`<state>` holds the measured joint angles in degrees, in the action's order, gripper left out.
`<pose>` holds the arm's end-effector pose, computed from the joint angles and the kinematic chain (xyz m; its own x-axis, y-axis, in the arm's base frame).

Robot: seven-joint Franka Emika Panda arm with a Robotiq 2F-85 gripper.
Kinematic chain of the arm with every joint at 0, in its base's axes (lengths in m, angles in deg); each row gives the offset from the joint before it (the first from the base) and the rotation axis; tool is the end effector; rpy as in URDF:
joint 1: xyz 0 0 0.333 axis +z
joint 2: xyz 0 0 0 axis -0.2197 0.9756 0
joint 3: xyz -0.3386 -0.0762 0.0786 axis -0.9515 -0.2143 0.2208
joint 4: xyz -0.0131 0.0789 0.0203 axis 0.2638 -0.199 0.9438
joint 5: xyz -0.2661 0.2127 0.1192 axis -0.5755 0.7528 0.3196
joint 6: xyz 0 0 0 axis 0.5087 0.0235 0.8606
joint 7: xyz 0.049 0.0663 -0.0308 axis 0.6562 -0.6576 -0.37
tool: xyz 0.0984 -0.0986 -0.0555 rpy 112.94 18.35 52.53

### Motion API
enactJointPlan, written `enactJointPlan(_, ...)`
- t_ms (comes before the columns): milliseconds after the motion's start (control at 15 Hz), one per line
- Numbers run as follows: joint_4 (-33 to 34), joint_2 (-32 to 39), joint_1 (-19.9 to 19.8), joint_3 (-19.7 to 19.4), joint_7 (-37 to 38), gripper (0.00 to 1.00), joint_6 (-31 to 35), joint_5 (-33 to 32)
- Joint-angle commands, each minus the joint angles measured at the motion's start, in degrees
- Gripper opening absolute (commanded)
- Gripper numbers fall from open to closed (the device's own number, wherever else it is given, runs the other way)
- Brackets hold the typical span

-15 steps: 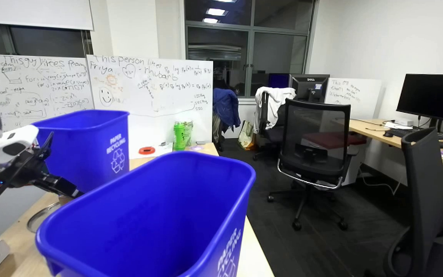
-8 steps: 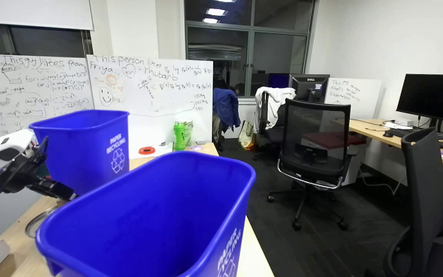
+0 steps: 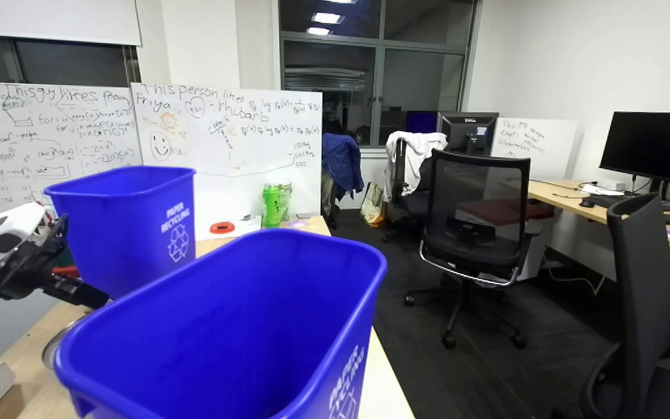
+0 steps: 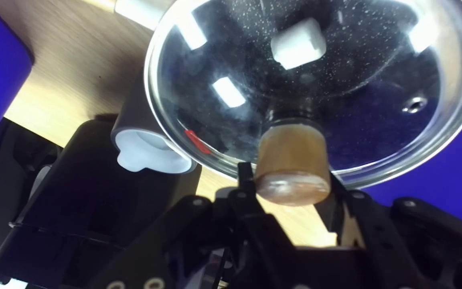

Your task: Place the lid on the white pot

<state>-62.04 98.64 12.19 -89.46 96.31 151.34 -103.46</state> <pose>0.5529 0.1368 0.2507 0.7921 -0.0319 0.6096 -0.2160 -0.9487 0.2310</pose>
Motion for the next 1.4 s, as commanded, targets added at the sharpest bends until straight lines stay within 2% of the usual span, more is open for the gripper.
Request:
enactJointPlan(0,0.2,0.3,-0.3,-0.4,0.4,0.15,-1.1,1.5)
enactJointPlan(333,1.2,0.3,-1.7,-0.5,-0.9,0.15,-0.5,7.6)
enactJointPlan(600,1.5,0.4,-2.0,-0.9,-0.1,0.15,-0.8,10.0)
enactJointPlan(1333,2.0,1.5,-1.2,-1.0,2.3,0.15,-0.1,10.7)
